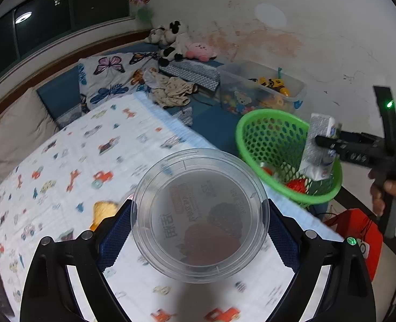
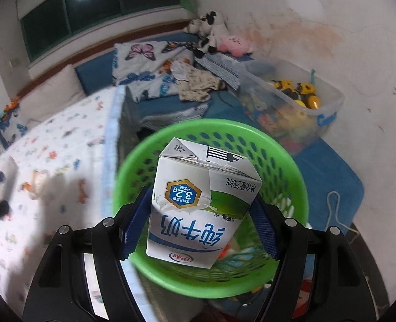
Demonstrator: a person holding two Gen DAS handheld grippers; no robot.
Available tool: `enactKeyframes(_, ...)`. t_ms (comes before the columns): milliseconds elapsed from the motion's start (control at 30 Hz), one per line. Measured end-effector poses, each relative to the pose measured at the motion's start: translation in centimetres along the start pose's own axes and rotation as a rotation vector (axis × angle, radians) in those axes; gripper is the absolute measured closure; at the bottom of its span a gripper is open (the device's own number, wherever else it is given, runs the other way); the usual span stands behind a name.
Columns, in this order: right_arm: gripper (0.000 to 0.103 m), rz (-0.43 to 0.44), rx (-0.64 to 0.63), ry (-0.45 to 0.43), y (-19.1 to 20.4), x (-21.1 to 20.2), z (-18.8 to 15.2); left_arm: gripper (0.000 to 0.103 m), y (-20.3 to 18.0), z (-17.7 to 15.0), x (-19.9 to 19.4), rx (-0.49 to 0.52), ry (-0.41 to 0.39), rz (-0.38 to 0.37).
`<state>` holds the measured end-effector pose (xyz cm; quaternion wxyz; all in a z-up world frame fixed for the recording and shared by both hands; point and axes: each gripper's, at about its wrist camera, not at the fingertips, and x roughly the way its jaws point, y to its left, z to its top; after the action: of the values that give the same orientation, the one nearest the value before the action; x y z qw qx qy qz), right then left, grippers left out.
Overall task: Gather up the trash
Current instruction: 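Carry the milk carton over the basket with the right tool while the left tool grasps the clear tub, then open the right tool to drop the milk carton into the basket while the left drops the clear tub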
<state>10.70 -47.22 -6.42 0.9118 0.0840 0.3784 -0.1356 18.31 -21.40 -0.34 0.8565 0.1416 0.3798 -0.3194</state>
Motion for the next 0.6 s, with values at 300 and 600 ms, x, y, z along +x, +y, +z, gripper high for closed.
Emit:
enactKeyframes(300, 0.029, -0.032, 0.003, 0.033, -2.4, 2.5, -0.6, 0.013, -4.0, 2.7, 2.0, 0.044, 0.003, -0.023)
enactKeyframes(600, 0.022, -0.027, 0.019, 0.006, -3.8, 1.9, -0.6, 0.013, -7.0, 4.3, 3.7, 0.073, 0.009, -0.053)
